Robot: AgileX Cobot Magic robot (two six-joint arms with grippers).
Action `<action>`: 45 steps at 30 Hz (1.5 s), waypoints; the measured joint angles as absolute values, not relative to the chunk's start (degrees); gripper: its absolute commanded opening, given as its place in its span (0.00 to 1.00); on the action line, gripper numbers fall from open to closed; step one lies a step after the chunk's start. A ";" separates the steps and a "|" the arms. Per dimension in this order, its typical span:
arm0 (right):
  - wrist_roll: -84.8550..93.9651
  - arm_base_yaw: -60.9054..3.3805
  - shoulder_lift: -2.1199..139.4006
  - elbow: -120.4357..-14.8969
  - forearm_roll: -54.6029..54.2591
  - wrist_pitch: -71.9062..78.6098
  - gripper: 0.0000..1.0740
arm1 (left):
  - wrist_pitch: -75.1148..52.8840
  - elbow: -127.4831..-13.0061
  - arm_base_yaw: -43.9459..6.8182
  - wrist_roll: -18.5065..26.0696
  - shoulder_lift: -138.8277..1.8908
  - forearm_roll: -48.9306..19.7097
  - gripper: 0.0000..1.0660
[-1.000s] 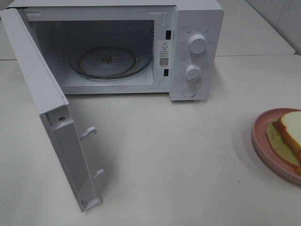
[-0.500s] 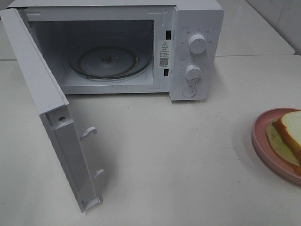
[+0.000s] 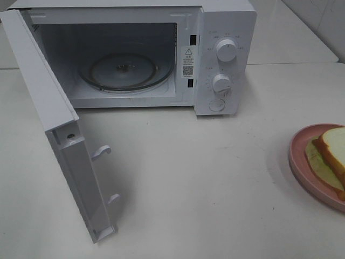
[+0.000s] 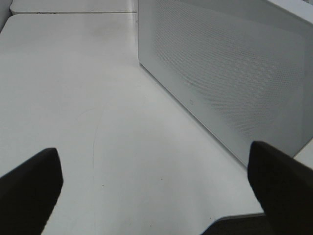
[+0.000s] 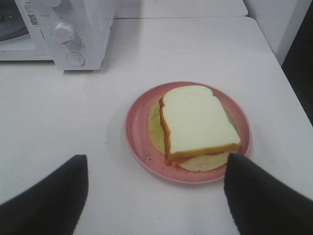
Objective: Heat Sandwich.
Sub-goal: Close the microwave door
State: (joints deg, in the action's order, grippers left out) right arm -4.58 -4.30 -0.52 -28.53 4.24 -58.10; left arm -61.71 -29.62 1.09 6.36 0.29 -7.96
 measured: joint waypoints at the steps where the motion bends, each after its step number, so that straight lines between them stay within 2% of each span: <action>1: -4.58 -4.30 -0.52 -28.53 4.24 -58.10 0.70 | -61.71 -29.62 1.09 6.36 0.29 -7.96 0.91; 13: -4.58 -4.30 -0.52 -28.53 4.24 -58.10 0.70 | -60.96 -30.08 1.09 4.70 0.23 -7.96 0.91; 18: -4.58 -4.30 -0.52 -28.53 4.24 -58.10 0.69 | -57.47 -30.83 1.09 3.32 -2.52 -8.08 0.86; 21: -4.58 -4.30 -0.52 -28.53 4.24 -58.10 0.69 | -54.20 -30.83 1.09 3.15 -6.47 -8.14 0.77; 22: -4.58 -4.30 -0.52 -28.53 4.24 -58.10 0.69 | -52.48 -30.83 1.09 3.15 -8.77 -8.14 0.70; 23: -4.58 -4.30 -0.52 -28.53 4.24 -58.10 0.69 | -52.48 -30.83 1.09 3.15 -8.77 -8.14 0.70; 26: -4.58 -4.30 -0.52 -28.53 4.24 -58.10 0.69 | -49.79 -30.42 1.09 3.15 -12.95 -8.14 0.60; 27: -4.58 -4.30 -0.52 -28.53 4.24 -58.10 0.69 | -49.79 -30.42 1.09 3.15 -12.95 -8.14 0.60; 30: -4.58 -4.30 -0.52 -28.53 4.24 -58.10 0.69 | -46.12 -29.56 1.09 3.15 -18.39 -8.14 0.47; 31: -4.58 -4.30 -0.52 -28.53 4.24 -58.10 0.69 | -46.12 -29.56 1.09 3.15 -18.39 -8.14 0.47; 32: -4.58 -4.30 -0.52 -28.53 4.24 -58.10 0.69 | -44.12 -29.39 1.09 3.15 -21.49 -8.14 0.38; 34: -4.58 -4.30 -0.52 -28.53 4.24 -58.10 0.69 | -41.54 -29.34 1.09 3.15 -24.47 -8.08 0.24; 35: -4.58 -4.30 -0.52 -28.53 4.24 -58.10 0.69 | -38.56 -29.05 1.09 3.15 -27.16 -8.08 0.09; 36: -4.58 -4.30 -0.52 -28.53 4.24 -58.10 0.69 | -38.56 -29.05 1.09 3.15 -27.16 -8.08 0.09; 37: -4.58 -4.30 -0.52 -28.53 4.24 -58.10 0.69 | -36.73 -28.88 1.09 3.15 -28.65 -8.02 0.02; 43: -4.58 -4.30 -0.52 -28.53 4.24 -58.10 0.69 | -24.69 -25.27 1.09 5.39 -37.13 -7.91 0.00; 45: -4.58 -4.30 -0.52 -28.53 4.24 -58.10 0.69 | -16.21 -22.69 1.09 6.36 -41.25 -7.91 0.00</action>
State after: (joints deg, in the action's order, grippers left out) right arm -4.58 -4.30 -0.52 -28.53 4.24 -58.10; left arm -16.21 -22.69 1.09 6.36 -41.25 -7.91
